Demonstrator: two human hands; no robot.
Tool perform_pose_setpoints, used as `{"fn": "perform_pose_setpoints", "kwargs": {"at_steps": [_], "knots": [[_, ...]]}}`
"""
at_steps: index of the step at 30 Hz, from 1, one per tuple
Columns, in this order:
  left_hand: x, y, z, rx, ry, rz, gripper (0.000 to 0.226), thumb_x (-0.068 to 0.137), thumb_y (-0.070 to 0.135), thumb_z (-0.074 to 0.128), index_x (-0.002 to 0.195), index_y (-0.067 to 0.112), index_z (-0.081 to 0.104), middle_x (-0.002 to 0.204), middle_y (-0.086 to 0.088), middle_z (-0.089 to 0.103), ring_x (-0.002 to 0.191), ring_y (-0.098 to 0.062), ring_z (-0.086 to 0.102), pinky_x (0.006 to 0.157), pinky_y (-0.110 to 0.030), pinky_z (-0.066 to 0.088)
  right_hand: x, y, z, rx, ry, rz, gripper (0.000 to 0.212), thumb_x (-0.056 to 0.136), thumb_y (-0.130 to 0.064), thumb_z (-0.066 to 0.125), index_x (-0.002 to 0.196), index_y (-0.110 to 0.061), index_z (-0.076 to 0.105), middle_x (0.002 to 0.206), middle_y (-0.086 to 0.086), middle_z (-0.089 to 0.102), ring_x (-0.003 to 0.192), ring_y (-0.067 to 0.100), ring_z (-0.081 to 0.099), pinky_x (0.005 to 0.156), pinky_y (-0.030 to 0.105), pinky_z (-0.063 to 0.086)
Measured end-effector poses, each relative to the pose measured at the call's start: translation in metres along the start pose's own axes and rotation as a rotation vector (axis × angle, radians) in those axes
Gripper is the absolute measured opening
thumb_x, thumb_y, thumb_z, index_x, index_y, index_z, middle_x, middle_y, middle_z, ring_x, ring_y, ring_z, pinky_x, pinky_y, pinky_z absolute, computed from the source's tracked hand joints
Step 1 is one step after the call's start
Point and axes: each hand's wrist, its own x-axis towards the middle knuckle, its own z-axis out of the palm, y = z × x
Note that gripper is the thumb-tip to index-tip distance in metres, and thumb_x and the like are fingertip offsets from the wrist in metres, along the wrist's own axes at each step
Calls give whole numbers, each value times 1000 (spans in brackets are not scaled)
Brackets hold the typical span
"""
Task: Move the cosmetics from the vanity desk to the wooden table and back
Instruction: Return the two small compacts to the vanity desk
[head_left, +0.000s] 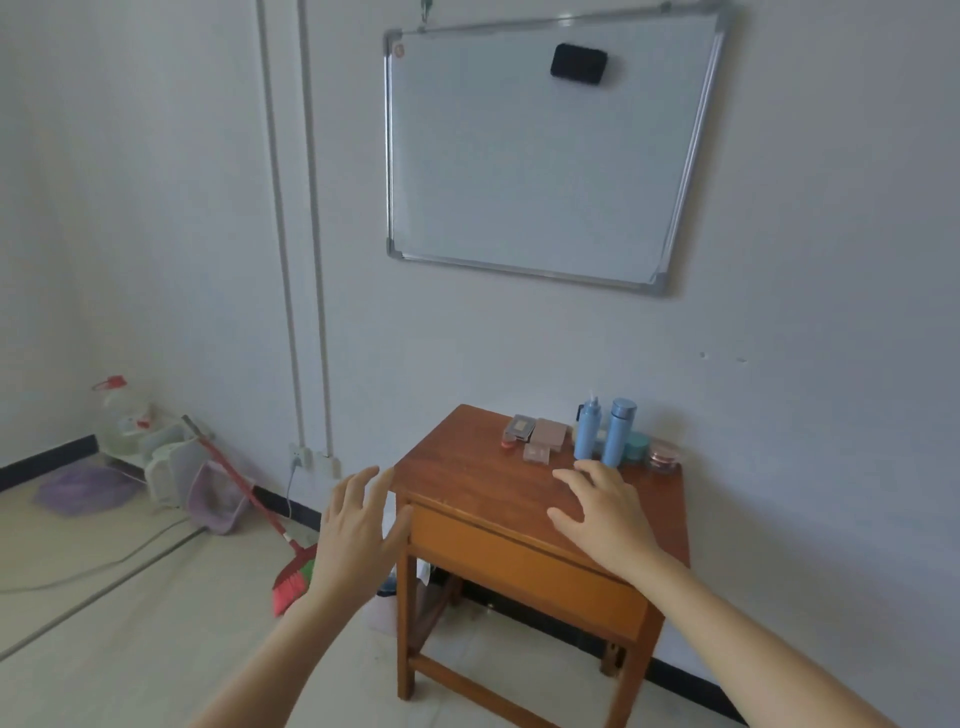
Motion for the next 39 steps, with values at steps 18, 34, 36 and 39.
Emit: {"fn": "perform_pose_setpoints", "kwargs": {"at_steps": [18, 34, 36, 39], "knots": [[209, -118, 147, -71, -213, -96, 48, 93, 29, 46, 136, 11, 39, 141, -8, 39, 132, -26, 27, 106, -39, 26, 201, 48, 143, -135, -272, 193, 49, 92, -40, 45, 137, -23, 36, 141, 4, 33, 130, 20, 29, 103, 35, 30], [302, -121, 319, 5, -600, -29, 48, 95, 37, 36, 140, 20, 31, 146, 1, 31, 136, -18, 22, 110, -34, 24, 291, 127, 264, 52, -335, 526, 48, 92, -41, 46, 135, -22, 38, 136, 4, 40, 125, 21, 35, 99, 34, 34], [319, -110, 339, 37, -628, -11, 48, 96, 36, 36, 140, 20, 29, 147, 1, 29, 136, -18, 21, 111, -34, 23, 305, 140, 275, 74, -307, 590, 53, 90, -45, 47, 137, -23, 35, 134, 4, 42, 123, 21, 38, 98, 34, 35], [343, -92, 368, 81, -659, -10, 49, 95, 37, 37, 141, 21, 28, 147, 1, 29, 136, -18, 22, 110, -33, 24, 319, 148, 291, 91, -239, 676, 65, 85, -54, 51, 137, -22, 31, 129, 2, 46, 120, 20, 41, 96, 35, 36]]}}
